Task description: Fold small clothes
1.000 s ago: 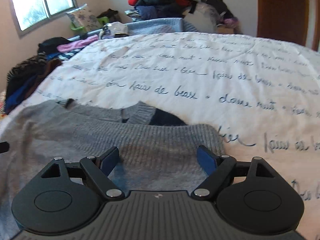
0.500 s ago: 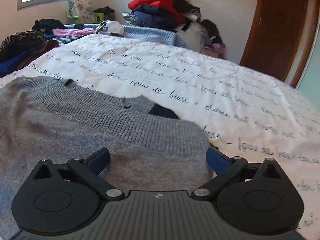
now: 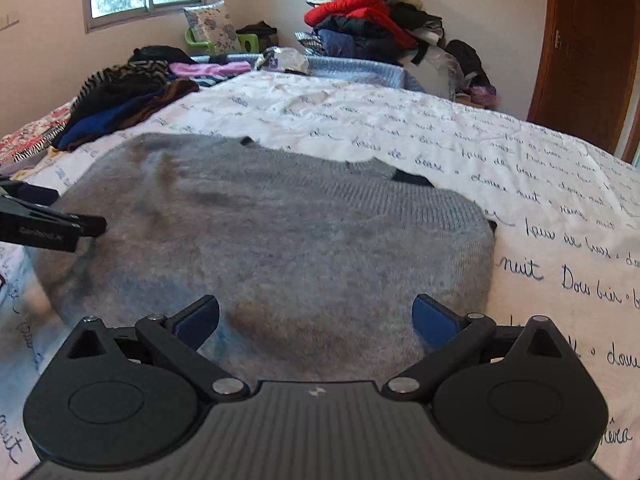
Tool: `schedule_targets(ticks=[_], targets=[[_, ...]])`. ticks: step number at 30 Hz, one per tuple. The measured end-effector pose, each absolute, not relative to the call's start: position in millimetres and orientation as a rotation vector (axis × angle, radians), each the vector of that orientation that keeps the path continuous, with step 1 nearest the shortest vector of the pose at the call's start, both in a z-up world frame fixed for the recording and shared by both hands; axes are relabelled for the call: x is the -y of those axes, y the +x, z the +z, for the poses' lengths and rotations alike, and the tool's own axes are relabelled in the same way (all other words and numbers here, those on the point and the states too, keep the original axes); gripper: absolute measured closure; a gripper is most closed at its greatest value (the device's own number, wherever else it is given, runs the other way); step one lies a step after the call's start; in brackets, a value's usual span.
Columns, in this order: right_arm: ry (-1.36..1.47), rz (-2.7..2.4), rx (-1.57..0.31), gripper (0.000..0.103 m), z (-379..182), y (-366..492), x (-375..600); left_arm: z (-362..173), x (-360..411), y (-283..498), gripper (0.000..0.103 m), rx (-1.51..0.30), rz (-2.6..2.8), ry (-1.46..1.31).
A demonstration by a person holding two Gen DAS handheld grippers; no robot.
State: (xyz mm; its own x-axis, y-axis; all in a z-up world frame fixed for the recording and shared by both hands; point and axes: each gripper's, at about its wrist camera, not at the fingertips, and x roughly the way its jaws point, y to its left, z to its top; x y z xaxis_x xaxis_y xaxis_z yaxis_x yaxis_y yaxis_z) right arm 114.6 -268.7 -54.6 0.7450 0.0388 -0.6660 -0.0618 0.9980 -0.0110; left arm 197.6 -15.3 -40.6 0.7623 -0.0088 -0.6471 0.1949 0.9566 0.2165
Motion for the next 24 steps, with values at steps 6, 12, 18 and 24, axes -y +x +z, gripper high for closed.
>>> schedule_targets(ticks=[6,12,18,24], targets=[[-0.058,0.038,-0.630,0.000,-39.3,96.1,253.4,-28.2,-6.1,194.9,0.018,-0.669,-0.084,0.251],[-0.039,0.088,-0.710,0.000,-54.1,113.5,244.7,-41.2,-8.6,189.5,0.021,-0.690,-0.076,0.326],[-0.140,0.062,-0.623,0.000,-45.2,100.5,220.1,-41.4,-44.6,190.3,0.024,-0.749,-0.068,0.207],[-0.263,0.263,-0.533,0.000,-39.7,93.2,149.5,-13.5,-67.6,202.7,0.023,-0.724,-0.044,0.125]])
